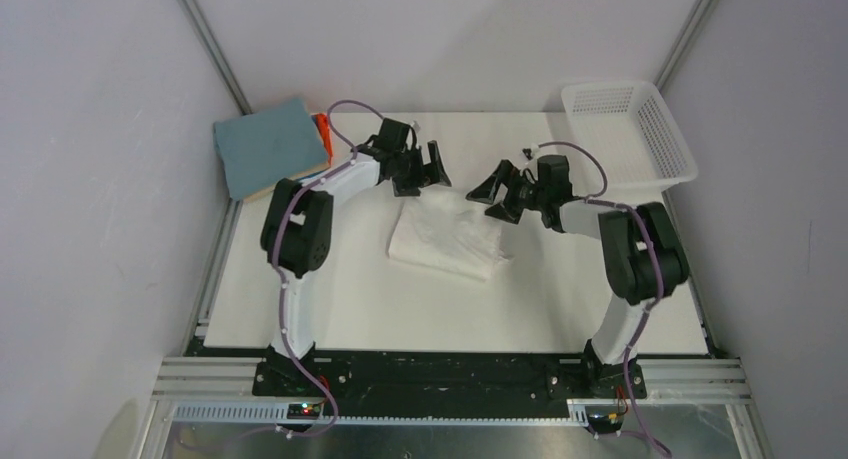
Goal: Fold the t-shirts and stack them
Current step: Smooth out wrinkles on the folded tshirt, then put the neatly folded tshirt into the corner of the board with the left arm
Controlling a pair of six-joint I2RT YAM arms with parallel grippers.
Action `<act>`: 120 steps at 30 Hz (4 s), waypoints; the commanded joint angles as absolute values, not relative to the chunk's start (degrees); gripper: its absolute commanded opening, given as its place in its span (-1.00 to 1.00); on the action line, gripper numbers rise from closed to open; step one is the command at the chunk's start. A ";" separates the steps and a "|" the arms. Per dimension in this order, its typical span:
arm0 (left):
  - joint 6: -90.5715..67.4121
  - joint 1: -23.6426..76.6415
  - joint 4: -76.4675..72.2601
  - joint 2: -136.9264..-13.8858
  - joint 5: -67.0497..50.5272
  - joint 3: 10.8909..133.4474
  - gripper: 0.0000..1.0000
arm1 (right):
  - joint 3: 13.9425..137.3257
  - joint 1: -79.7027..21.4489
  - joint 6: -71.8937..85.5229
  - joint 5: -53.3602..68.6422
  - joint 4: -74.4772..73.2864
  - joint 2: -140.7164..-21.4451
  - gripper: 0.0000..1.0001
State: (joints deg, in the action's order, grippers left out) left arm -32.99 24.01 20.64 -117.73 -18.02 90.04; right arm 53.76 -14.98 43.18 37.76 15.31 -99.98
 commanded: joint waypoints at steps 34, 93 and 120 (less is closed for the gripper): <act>-40.58 28.76 16.56 -94.13 -15.49 67.21 0.99 | 45.30 -24.52 44.96 24.77 6.82 -79.38 0.99; -42.88 38.94 33.15 -119.29 14.83 79.22 -0.88 | 21.17 1.40 37.29 23.82 -12.72 -36.13 0.99; -14.65 33.54 35.20 -108.14 38.50 86.04 -1.00 | 25.66 -10.85 33.44 7.89 -12.85 -45.39 0.99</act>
State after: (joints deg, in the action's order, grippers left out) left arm -25.50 36.56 36.23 -108.75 31.24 80.97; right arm 23.16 -10.57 34.57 9.98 -13.02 -46.04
